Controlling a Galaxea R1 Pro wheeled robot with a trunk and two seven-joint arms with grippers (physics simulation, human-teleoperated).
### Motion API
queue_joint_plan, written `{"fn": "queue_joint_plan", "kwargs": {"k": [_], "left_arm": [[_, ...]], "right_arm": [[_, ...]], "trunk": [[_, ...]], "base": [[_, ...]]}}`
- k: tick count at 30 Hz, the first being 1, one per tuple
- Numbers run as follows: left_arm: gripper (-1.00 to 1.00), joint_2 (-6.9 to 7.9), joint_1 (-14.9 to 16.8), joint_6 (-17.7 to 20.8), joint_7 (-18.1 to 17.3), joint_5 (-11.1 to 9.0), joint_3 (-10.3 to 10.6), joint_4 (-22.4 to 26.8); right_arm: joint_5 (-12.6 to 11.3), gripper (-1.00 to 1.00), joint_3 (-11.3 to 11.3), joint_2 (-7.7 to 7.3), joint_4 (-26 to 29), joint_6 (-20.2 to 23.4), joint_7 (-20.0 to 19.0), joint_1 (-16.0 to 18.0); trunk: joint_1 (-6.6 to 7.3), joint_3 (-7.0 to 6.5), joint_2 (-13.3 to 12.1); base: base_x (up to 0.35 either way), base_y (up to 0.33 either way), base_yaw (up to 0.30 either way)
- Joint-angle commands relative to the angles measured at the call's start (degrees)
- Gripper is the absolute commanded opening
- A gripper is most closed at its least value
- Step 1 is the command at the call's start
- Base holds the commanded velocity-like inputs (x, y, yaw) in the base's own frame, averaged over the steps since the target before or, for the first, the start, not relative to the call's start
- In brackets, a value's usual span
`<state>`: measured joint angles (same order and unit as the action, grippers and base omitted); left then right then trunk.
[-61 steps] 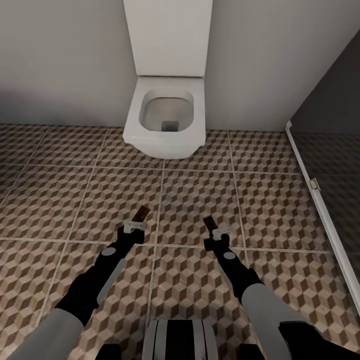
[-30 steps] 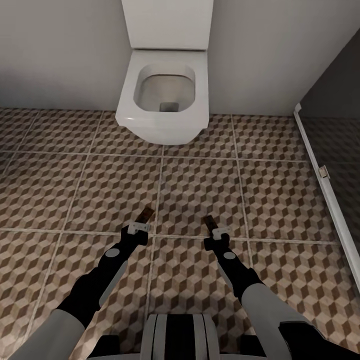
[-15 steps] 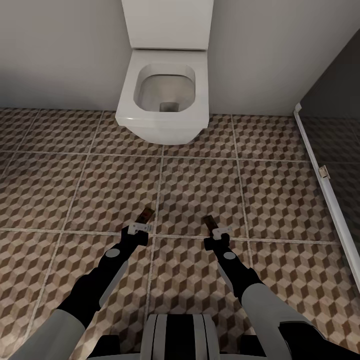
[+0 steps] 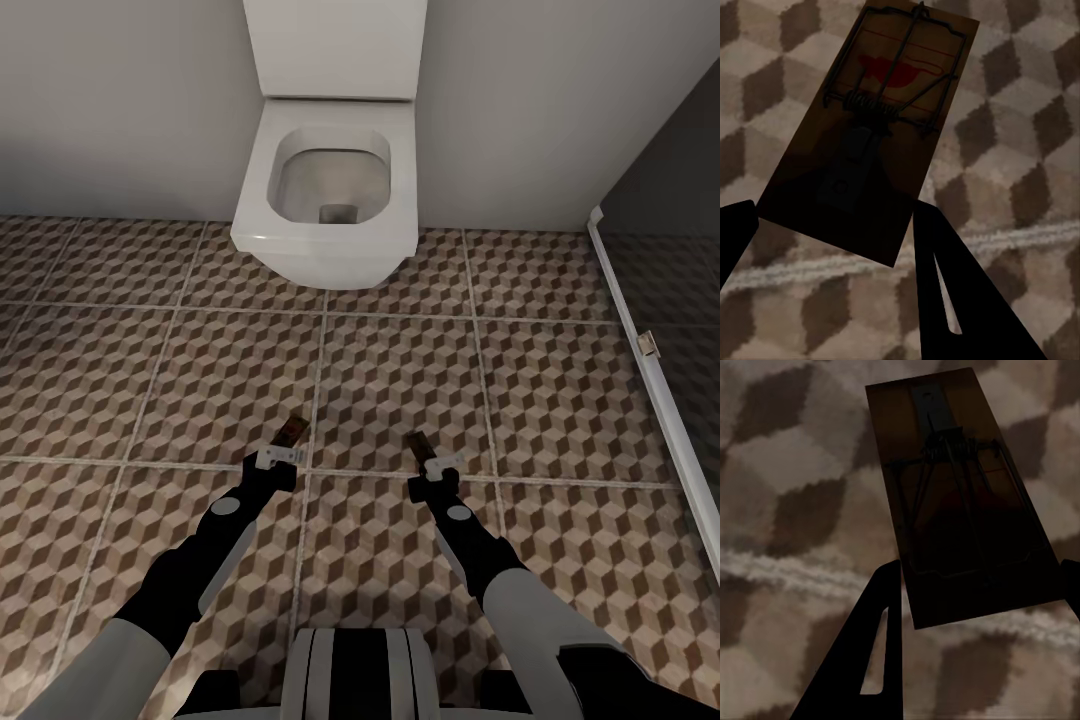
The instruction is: Take the four mousetraps from the cabinet in the bathroom and place them on the bathroom floor. Make sure all four end up on the same floor surface, and ensure that at least two of them are either under or directly next to the same bathroom sink.
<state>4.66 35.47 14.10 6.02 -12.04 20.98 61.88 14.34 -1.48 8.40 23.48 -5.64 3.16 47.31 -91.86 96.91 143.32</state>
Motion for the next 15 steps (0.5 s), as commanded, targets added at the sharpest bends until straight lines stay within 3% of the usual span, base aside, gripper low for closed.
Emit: {"fn": "queue_joint_plan", "kwargs": {"k": [1,7,15], "left_arm": [[-1.00,0.09,0.04,0.24,0.75,-0.44,0.29,0.09],[-1.00,0.08,0.04,0.23,0.75,-0.44,0.29,0.09],[-1.00,0.09,0.04,0.23,0.75,-0.44,0.29,0.09]], "right_arm": [[0.42,-1.00,-0.16,0.04,-0.05,-0.17,0.18,0.00],[0.42,-1.00,-0.19,0.04,-0.02,-0.17,0.18,-0.10],[0.42,-1.00,-0.15,0.04,-0.02,-0.17,0.18,-0.11]], "trunk": [[0.01,0.03,0.01],[0.01,0.03,0.01],[0.01,0.03,0.01]], "base": [[0.000,0.000,0.000],[0.079,0.000,0.000],[0.217,0.079,0.000]]}}
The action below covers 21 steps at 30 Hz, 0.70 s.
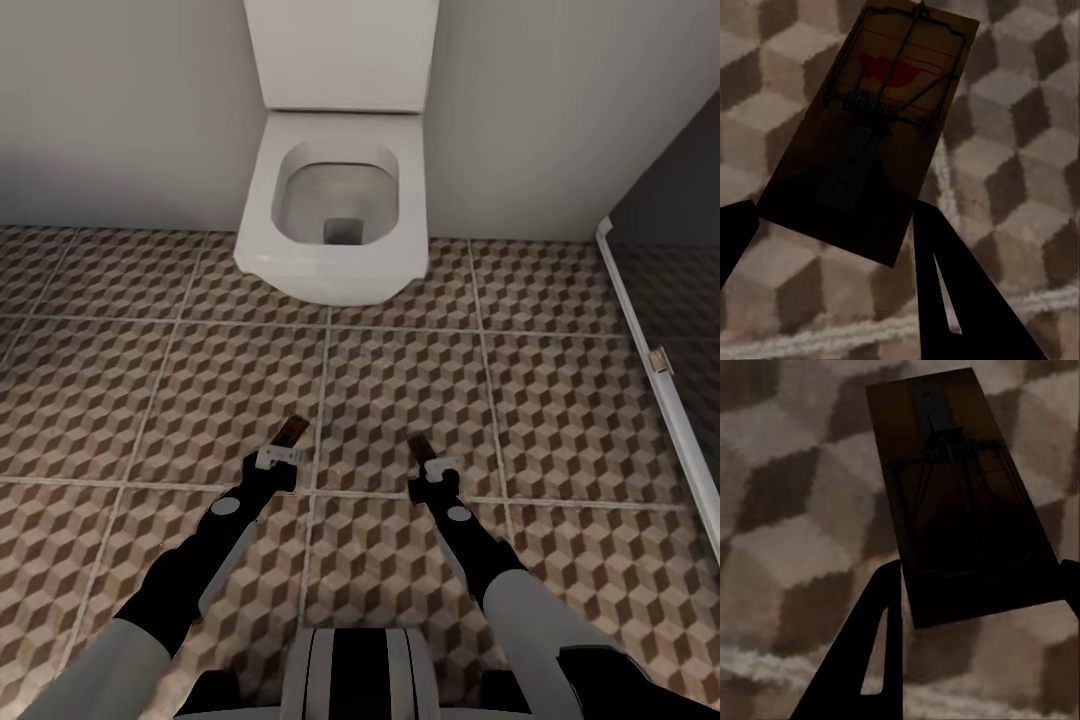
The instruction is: Take the four mousetraps from the cabinet in the bathroom and place them on the bathroom floor. Make sure all four end up on the same floor surface, and ensure that at least two of them are either under or directly next to the same bathroom sink.
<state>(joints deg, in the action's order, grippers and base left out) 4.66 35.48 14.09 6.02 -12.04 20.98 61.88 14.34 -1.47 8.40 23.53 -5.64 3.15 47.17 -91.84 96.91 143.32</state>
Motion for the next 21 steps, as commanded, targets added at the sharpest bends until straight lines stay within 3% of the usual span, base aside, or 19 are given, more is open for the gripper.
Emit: {"fn": "queue_joint_plan", "kwargs": {"k": [1,14,21], "left_arm": [[-1.00,0.09,0.03,0.23,0.75,-0.44,0.29,0.12],[-1.00,0.08,0.03,0.23,0.75,-0.44,0.29,0.09],[-1.00,0.08,0.02,0.23,0.75,-0.44,0.29,-0.10]], "right_arm": [[0.43,-1.00,-0.16,0.04,-0.06,-0.16,0.19,0.03],[0.42,-1.00,-0.18,0.04,-0.06,-0.16,0.19,0.03],[0.43,-1.00,-0.14,0.04,-0.06,-0.16,0.19,0.03]], "trunk": [[-0.02,0.03,0.01],[-0.02,0.03,0.01],[-0.02,0.03,0.01]], "base": [[0.247,0.176,0.000],[0.248,0.216,0.000],[0.199,0.031,0.000]]}}
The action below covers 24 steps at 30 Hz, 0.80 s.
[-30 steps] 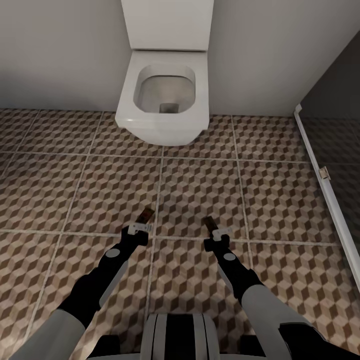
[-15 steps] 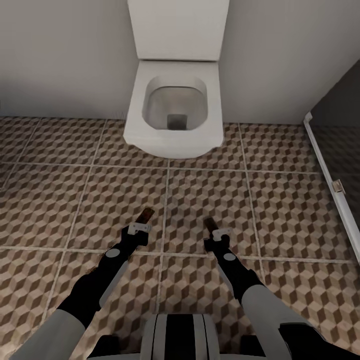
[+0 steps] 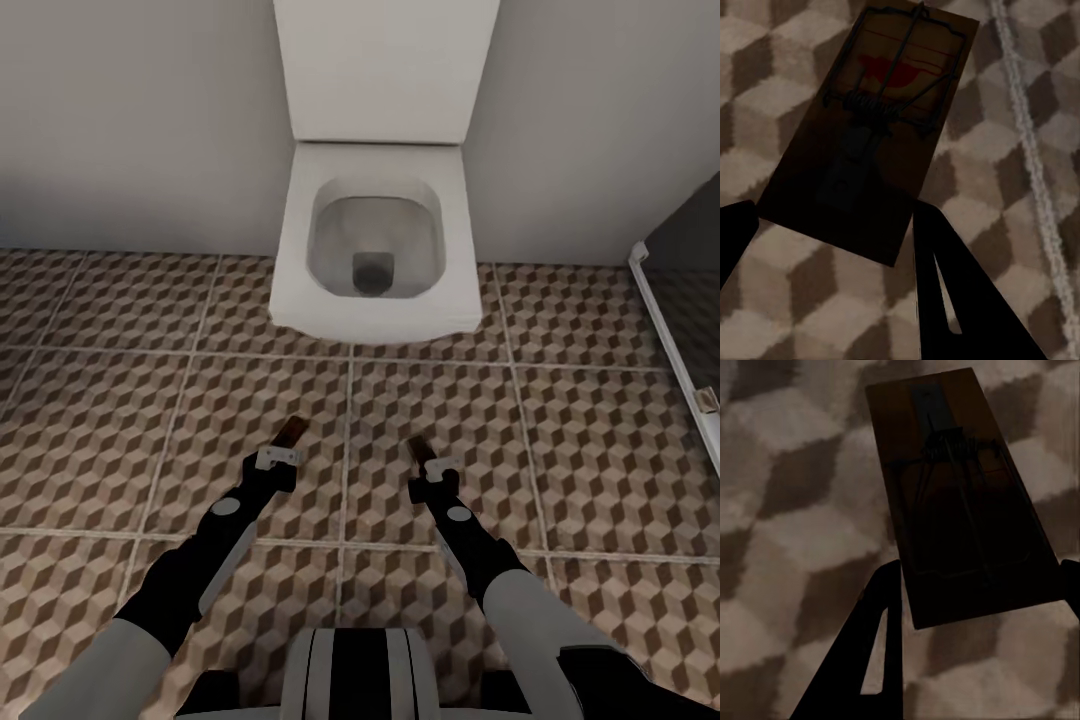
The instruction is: Take the four mousetraps from the cabinet in the bathroom and place them on the bathroom floor. Make sure all four end up on the same floor surface, and ensure that at least two of them are either under or directly next to the same bathroom sink.
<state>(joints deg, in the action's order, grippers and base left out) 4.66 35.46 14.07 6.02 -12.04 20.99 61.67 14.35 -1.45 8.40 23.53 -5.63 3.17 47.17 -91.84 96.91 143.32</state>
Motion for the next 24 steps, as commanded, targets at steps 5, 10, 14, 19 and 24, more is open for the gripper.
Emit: {"fn": "queue_joint_plan", "kwargs": {"k": [5,10,14,19,24], "left_arm": [[-1.00,-0.02,0.03,0.26,0.75,-0.44,0.33,-0.57],[-1.00,-0.08,0.04,0.26,0.75,-0.44,0.58,-0.85],[-1.00,-0.09,0.03,0.26,0.75,-0.44,0.63,-0.93],[-1.00,-0.09,0.04,0.26,0.75,-0.44,0.65,-0.93],[-1.00,-0.09,0.04,0.26,0.75,-0.44,0.64,-0.94]], "right_arm": [[0.42,-1.00,-0.17,0.04,-0.07,-0.17,0.17,0.03],[0.42,-1.00,-0.16,0.04,-0.07,-0.17,0.17,0.03],[0.42,-1.00,-0.14,0.04,-0.07,-0.17,0.17,0.03],[0.42,-1.00,-0.13,0.04,-0.07,-0.17,0.17,0.03],[0.42,-1.00,-0.13,0.04,-0.08,-0.17,0.17,0.03]], "trunk": [[-0.01,0.03,0.01],[-0.01,0.03,0.01],[-0.01,0.03,0.01],[-0.01,0.03,0.01],[-0.01,0.03,0.01]], "base": [[0.154,-0.196,0.000],[0.104,-0.268,0.000],[0.030,-0.132,0.000],[0.003,-0.016,0.000],[0.008,0.000,0.000]]}}
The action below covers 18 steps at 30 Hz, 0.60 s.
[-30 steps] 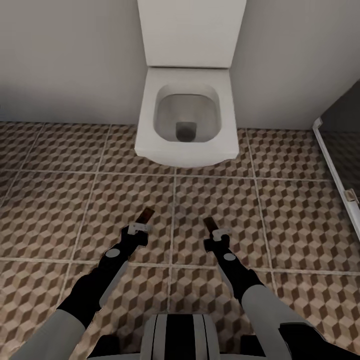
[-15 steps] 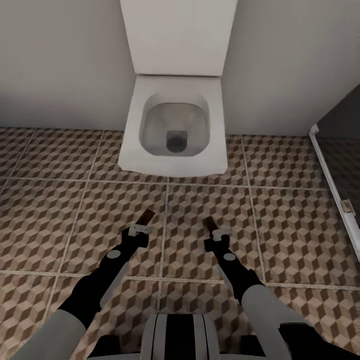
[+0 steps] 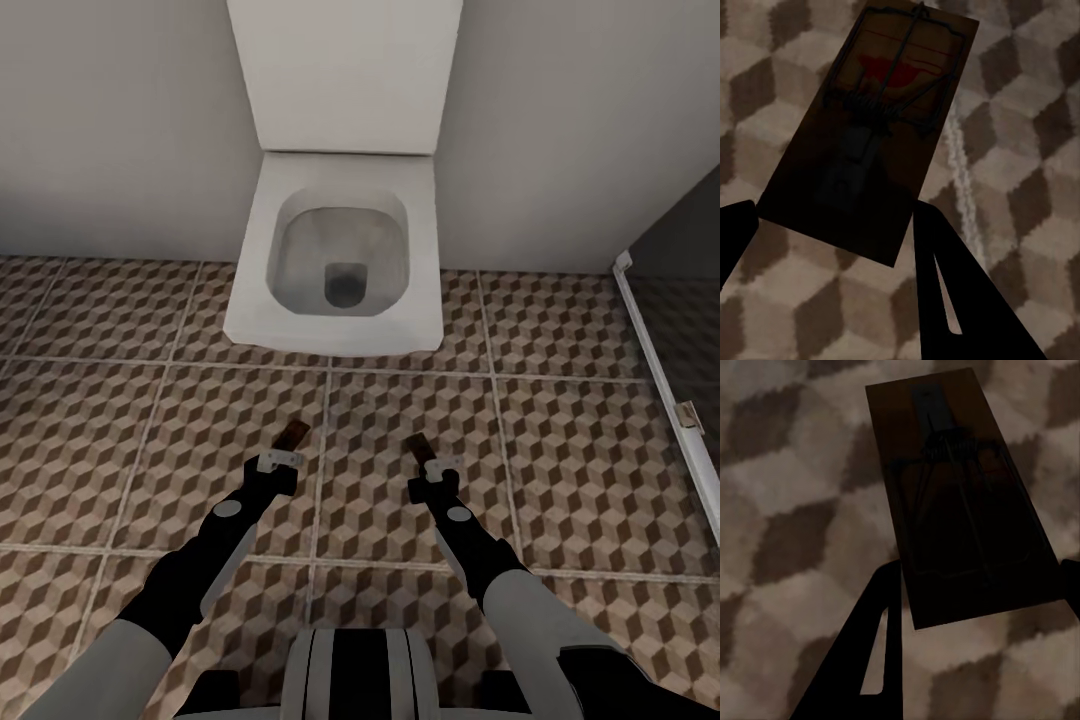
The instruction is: Take the four mousetraps from the cabinet in the bathroom and place them on the bathroom floor. Make sure all four end up on the same floor surface, and ensure that at least two of them are either under or directly next to the same bathroom sink.
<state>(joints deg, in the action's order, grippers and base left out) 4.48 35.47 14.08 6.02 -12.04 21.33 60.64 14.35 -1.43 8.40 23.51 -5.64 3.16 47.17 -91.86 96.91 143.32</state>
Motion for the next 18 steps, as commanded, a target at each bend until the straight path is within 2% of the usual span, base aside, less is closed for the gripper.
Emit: {"fn": "queue_joint_plan", "kwargs": {"k": [1,10,18], "left_arm": [[-1.00,0.09,0.04,0.24,0.75,-0.44,0.29,0.10],[-1.00,0.09,0.04,0.20,0.74,-0.44,0.29,0.10],[-1.00,0.09,0.03,0.24,0.75,-0.44,0.36,0.10]], "right_arm": [[0.42,-1.00,-0.15,0.04,-0.06,-0.16,0.18,0.03],[0.42,-1.00,-0.15,0.04,-0.05,-0.16,0.18,-0.22],[0.42,-1.00,-0.15,0.04,-0.05,-0.16,0.18,-0.24]], "trunk": [[0.00,0.03,0.01],[0.00,0.03,0.01],[0.00,0.03,0.01]], "base": [[0.049,0.032,0.000],[0.138,0.119,0.000],[0.031,0.017,0.000]]}}
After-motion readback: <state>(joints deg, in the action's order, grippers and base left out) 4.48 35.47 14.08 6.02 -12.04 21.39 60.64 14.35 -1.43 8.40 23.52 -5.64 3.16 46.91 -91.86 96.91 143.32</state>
